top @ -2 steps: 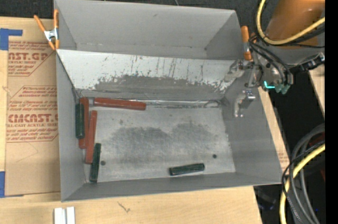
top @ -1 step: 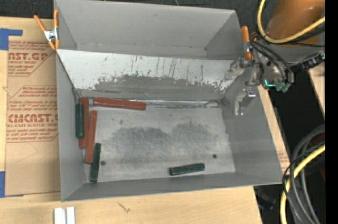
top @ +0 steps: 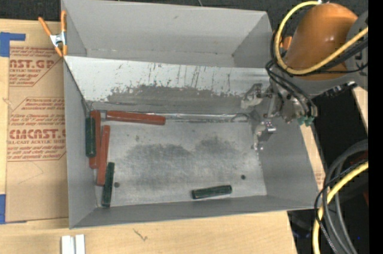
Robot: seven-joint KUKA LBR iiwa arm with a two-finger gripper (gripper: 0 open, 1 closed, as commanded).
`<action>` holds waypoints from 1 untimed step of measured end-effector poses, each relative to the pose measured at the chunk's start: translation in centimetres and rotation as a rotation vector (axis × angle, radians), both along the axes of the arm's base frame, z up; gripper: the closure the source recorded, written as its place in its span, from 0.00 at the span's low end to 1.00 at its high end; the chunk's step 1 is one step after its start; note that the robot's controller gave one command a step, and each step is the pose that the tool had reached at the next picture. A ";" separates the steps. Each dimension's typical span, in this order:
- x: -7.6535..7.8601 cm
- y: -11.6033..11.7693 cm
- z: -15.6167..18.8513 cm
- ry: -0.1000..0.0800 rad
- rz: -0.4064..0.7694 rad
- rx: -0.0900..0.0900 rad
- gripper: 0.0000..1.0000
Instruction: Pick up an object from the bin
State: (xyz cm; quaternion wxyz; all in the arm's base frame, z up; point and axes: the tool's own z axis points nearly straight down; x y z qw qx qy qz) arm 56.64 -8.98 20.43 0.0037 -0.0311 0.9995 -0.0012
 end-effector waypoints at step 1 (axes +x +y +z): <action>-0.9 2.1 -6.5 0.004 0.009 0.003 0.00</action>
Offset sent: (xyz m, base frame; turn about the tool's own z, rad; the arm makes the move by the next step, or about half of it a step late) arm -0.0722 0.0304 -0.0725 -0.0804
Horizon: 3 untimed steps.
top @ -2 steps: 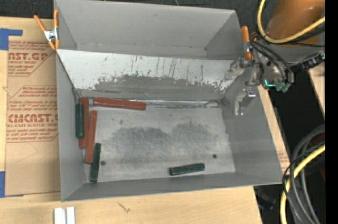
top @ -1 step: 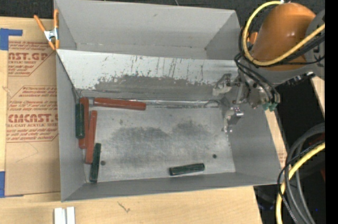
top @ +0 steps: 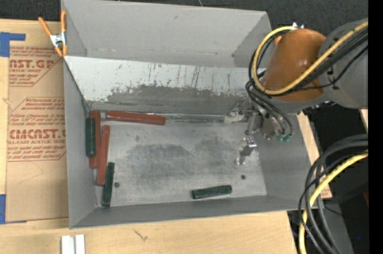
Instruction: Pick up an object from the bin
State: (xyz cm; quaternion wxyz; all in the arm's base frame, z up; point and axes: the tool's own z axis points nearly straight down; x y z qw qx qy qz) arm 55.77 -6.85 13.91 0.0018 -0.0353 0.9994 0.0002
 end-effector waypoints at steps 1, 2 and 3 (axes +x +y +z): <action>-5.0 0.8 -0.7 0.003 0.057 -0.001 0.00; -5.3 1.4 -6.1 0.024 0.110 -0.001 1.00; -5.3 1.5 -6.0 0.021 0.110 -0.001 1.00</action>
Offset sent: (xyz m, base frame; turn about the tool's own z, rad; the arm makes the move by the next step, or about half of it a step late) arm -0.0514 0.0156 -0.0657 -0.1094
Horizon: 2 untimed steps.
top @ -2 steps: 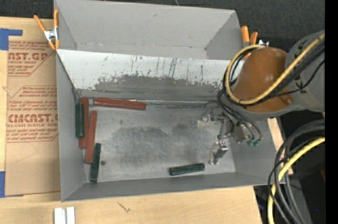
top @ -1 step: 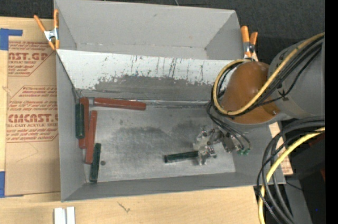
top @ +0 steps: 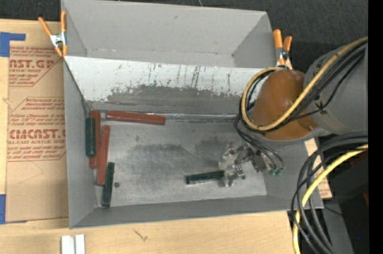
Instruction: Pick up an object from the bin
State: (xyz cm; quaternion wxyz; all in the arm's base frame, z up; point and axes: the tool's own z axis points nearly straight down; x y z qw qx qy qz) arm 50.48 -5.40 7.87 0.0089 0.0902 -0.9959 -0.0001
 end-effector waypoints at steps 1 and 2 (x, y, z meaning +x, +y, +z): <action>-1.9 -0.3 19.0 -0.027 0.113 0.001 1.00; -2.0 -0.3 18.6 -0.020 0.113 0.003 0.00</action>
Offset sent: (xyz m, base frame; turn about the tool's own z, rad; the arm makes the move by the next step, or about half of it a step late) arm 0.0000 0.0000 0.0000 0.0000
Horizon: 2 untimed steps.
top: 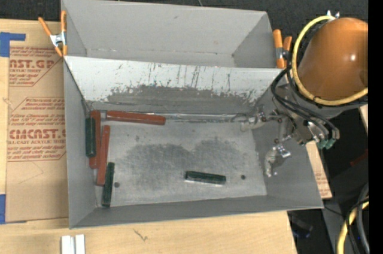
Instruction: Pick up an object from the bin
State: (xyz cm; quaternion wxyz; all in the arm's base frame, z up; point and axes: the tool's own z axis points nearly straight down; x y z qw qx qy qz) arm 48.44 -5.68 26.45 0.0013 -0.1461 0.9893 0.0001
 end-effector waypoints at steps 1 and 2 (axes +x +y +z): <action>0.0 0.0 0.0 0.000 0.000 0.000 0.00; 0.9 3.1 -3.3 -0.005 0.085 -0.002 0.00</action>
Offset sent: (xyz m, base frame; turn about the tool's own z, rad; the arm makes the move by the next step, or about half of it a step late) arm 0.0277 0.1122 -0.1193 -0.2997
